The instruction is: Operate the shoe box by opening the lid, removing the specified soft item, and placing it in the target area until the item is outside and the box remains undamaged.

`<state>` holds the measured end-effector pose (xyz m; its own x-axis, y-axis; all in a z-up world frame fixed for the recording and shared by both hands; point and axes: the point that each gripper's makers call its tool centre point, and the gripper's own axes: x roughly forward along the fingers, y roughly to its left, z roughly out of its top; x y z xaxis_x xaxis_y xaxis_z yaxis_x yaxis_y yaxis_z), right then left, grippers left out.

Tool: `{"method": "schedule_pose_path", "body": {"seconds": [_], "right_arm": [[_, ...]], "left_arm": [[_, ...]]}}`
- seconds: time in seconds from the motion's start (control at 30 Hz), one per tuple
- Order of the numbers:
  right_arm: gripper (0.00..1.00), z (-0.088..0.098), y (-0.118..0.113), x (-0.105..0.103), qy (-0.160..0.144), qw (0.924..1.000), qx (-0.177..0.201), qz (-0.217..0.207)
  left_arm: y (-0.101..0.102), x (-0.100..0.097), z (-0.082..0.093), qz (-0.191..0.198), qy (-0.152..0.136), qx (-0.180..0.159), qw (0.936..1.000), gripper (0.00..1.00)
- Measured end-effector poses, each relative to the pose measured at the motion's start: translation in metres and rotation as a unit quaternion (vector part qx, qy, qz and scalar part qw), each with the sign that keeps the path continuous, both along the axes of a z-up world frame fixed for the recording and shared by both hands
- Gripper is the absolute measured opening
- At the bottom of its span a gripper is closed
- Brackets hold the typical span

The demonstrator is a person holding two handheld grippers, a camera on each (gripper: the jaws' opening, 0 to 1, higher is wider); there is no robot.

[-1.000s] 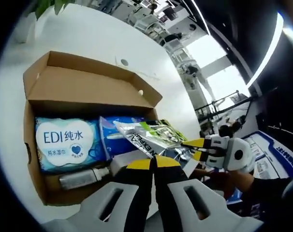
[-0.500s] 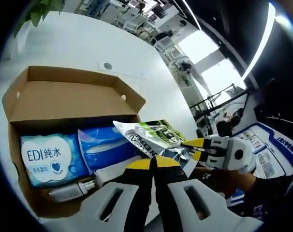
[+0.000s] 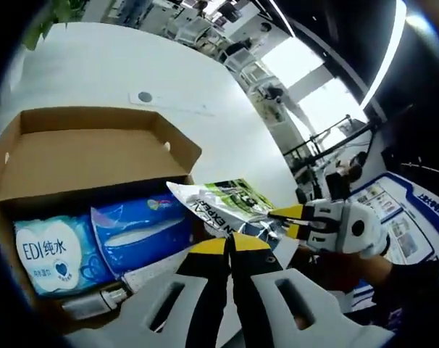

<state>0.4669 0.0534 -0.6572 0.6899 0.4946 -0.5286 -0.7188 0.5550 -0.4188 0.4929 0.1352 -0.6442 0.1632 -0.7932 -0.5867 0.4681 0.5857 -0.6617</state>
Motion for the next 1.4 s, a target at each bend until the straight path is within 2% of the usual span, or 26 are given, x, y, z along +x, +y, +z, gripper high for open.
{"method": "schedule_pose_path", "body": {"seconds": [0.13, 0.53, 0.7, 0.87, 1.13, 1.4], "right_arm": [[0.00, -0.010, -0.011, -0.001, 0.010, 0.9999, -0.006, -0.012], [0.00, -0.034, -0.044, 0.000, 0.030, 0.9982, -0.012, -0.050], [0.00, -0.047, -0.056, 0.001, 0.043, 0.9968, -0.015, -0.066], [0.00, -0.061, -0.066, 0.002, 0.059, 0.9944, -0.012, -0.087], [0.00, -0.075, -0.070, 0.004, 0.074, 0.9913, -0.015, -0.107], [0.04, -0.080, -0.056, 0.007, 0.073, 0.9918, -0.020, -0.103]], "left_arm": [[-0.012, -0.002, -0.007, -0.010, -0.001, 0.007, 0.9999, 0.00], [-0.041, -0.006, -0.015, -0.027, -0.006, 0.008, 0.9996, 0.00], [-0.055, -0.007, -0.020, -0.048, -0.024, 0.025, 0.9982, 0.00], [-0.066, -0.005, -0.029, -0.053, -0.025, 0.035, 0.9977, 0.00], [-0.069, -0.004, -0.039, -0.044, -0.028, 0.046, 0.9976, 0.00], [-0.069, -0.003, -0.046, -0.028, -0.030, 0.052, 0.9978, 0.00]]}}
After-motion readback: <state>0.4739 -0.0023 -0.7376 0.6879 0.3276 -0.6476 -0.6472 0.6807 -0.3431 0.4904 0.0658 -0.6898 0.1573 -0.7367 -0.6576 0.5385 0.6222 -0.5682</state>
